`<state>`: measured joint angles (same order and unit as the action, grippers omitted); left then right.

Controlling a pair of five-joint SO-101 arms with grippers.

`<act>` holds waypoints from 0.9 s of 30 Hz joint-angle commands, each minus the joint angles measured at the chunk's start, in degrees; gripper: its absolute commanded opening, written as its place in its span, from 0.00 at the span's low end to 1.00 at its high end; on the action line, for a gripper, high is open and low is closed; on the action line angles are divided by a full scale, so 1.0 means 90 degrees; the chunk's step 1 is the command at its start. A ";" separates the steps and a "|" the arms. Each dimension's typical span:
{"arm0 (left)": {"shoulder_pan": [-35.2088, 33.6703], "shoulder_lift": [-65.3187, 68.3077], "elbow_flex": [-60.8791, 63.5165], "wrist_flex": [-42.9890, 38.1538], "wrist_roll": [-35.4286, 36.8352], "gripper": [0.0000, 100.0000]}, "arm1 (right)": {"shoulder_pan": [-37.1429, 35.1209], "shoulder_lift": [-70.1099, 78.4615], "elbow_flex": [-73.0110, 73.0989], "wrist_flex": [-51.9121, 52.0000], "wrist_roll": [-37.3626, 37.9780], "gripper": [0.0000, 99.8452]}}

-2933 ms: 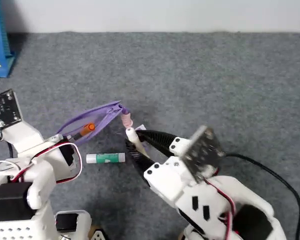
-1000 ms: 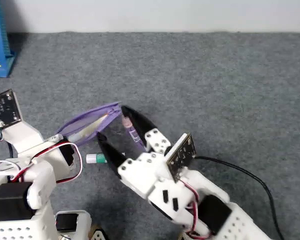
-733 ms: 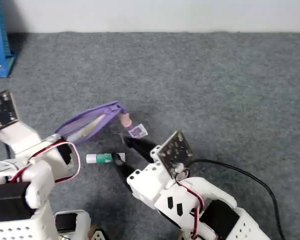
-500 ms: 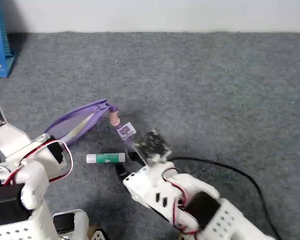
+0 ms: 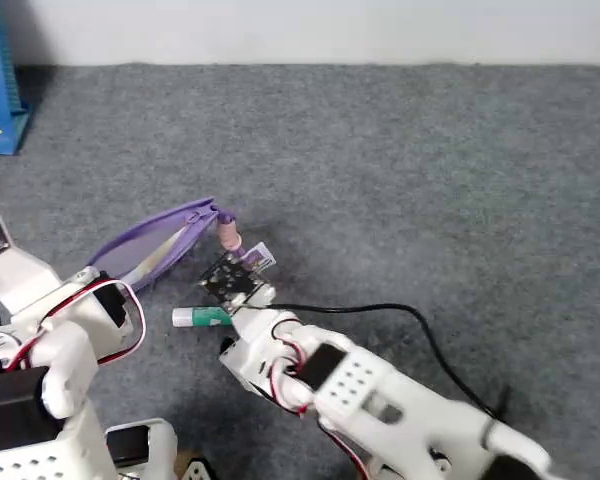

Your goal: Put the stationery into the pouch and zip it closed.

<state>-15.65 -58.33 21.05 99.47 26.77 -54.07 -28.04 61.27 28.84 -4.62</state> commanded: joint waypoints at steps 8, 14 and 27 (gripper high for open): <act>0.0000 -0.0010 -0.0366 0.0117 0.0049 0.01 | 0.0073 0.1783 -0.1553 -0.0190 0.0147 0.30; 0.0000 -0.0010 -0.0366 0.0117 0.0049 0.01 | 0.0220 0.2613 -0.2325 -0.0190 0.0156 0.30; -0.0029 -0.0010 -0.0366 0.0117 0.0049 0.01 | 0.0239 0.3512 -0.2559 -0.0122 0.0654 0.15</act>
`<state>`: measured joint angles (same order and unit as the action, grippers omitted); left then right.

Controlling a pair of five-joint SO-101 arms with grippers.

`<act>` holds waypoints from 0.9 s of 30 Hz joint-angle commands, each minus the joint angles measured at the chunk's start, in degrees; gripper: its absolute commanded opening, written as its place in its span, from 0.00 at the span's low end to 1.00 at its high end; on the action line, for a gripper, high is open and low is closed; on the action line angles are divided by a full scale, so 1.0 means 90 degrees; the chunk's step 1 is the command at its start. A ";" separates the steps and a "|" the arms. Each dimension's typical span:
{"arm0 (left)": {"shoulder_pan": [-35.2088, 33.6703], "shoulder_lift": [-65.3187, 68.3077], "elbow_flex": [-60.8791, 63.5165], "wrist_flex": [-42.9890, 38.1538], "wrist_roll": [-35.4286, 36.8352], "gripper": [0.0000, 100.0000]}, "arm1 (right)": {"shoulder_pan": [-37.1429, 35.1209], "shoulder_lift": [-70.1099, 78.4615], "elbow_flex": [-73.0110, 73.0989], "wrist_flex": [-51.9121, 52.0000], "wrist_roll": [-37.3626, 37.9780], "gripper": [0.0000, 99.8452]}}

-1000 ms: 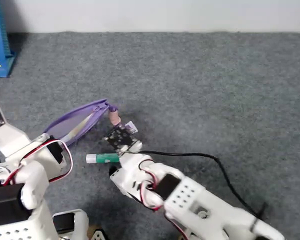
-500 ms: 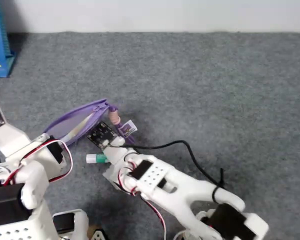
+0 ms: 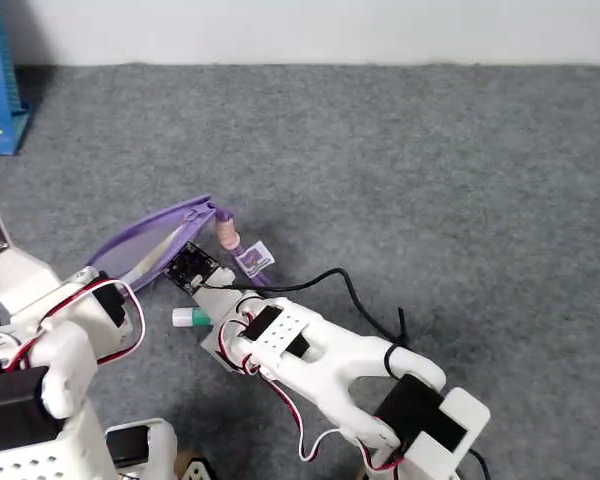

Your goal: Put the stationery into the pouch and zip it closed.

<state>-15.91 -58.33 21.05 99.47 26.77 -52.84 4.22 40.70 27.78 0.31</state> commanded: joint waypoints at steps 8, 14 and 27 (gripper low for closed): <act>0.0000 -0.0010 -0.0200 0.0117 0.0049 0.01 | 0.0103 -0.0845 0.0400 -0.0005 0.0107 0.02; -0.0010 -0.0010 -0.0200 0.0117 0.0049 0.01 | 0.0190 -0.2115 0.1709 -0.0005 0.0674 0.01; 0.0029 -0.0010 -0.0200 0.0107 0.0049 0.01 | 0.1812 -0.5856 0.2579 0.3639 0.0967 0.10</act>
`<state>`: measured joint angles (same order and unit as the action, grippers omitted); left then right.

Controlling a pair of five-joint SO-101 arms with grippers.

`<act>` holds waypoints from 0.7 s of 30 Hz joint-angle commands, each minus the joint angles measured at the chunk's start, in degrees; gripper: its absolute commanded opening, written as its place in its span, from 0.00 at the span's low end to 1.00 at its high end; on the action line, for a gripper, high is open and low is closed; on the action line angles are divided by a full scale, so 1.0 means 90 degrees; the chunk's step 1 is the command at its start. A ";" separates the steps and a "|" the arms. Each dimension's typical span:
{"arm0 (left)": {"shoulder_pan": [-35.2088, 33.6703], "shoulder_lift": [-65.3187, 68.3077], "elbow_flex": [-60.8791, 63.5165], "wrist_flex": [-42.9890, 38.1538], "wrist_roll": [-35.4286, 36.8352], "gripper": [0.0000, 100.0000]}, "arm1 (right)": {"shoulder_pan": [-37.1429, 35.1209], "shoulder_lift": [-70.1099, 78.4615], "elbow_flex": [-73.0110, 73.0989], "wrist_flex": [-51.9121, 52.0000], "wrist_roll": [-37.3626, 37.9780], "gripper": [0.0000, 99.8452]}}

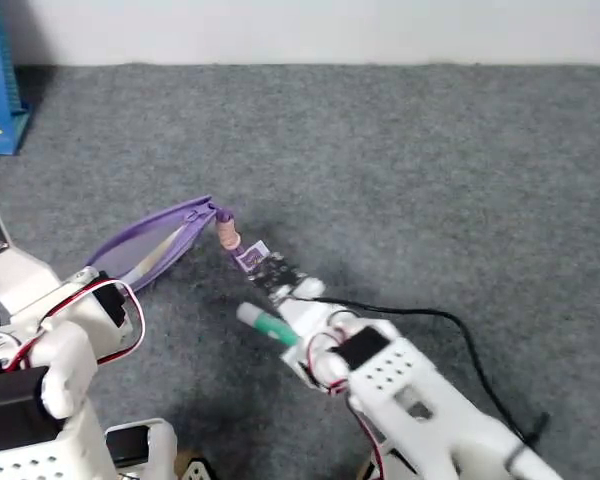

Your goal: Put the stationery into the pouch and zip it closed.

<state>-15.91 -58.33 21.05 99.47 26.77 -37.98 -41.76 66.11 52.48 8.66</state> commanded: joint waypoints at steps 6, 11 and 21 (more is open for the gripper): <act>0.0020 -0.0010 -0.0210 0.0107 0.0049 0.01 | 0.0132 -0.1402 -0.0293 0.1158 0.0029 0.21; 0.0029 -0.0010 -0.0210 0.0107 0.0049 0.01 | -0.0327 -0.1118 -0.0361 0.0425 0.0020 0.18; 0.0029 -0.0010 -0.0210 0.0107 0.0049 0.01 | -0.0552 0.1187 -0.1328 -0.0357 -0.0283 0.18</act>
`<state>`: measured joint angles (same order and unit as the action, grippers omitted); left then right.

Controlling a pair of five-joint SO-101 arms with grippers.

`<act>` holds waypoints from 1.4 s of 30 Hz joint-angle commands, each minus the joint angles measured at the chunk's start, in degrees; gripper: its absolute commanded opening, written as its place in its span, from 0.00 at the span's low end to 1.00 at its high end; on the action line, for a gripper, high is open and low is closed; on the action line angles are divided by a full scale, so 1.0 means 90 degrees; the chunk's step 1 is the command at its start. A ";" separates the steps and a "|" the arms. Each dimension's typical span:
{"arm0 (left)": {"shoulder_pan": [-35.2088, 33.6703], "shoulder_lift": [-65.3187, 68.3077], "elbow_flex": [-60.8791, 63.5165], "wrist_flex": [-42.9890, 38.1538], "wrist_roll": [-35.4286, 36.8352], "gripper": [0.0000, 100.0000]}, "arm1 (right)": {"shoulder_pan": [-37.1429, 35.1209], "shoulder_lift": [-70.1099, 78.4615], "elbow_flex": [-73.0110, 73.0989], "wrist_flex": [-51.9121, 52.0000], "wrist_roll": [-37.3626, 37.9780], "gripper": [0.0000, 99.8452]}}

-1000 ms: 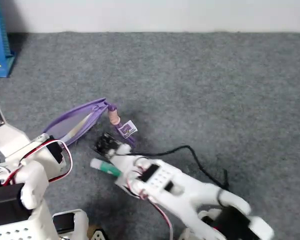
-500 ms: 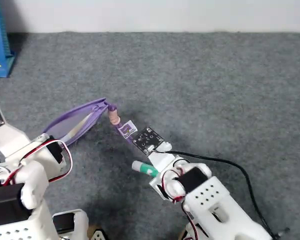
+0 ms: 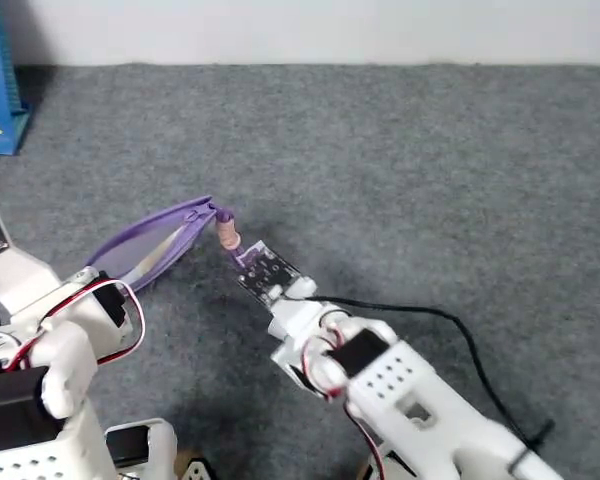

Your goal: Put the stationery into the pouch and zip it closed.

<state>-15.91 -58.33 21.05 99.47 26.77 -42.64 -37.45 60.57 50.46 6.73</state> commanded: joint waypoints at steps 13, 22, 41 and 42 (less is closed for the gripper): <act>0.0029 -0.0010 -0.0200 0.0117 0.0049 0.01 | 0.0230 0.2906 -0.1651 -0.0347 -0.0020 0.01; -0.0010 -0.0010 -0.0200 0.0117 0.0039 0.01 | 0.0230 0.2105 -0.1651 -0.0034 -0.0010 0.01; 0.0527 0.0039 -0.0484 0.0107 0.0049 0.01 | -0.0464 -0.3248 -0.2413 0.0786 0.0234 0.01; 0.0684 0.0039 -0.0484 0.0107 0.0049 0.01 | -0.0601 -0.3375 -0.2471 0.0571 0.0147 0.01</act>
<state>-13.45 -58.33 20.70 99.47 26.77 -44.92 -63.47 43.25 59.52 10.07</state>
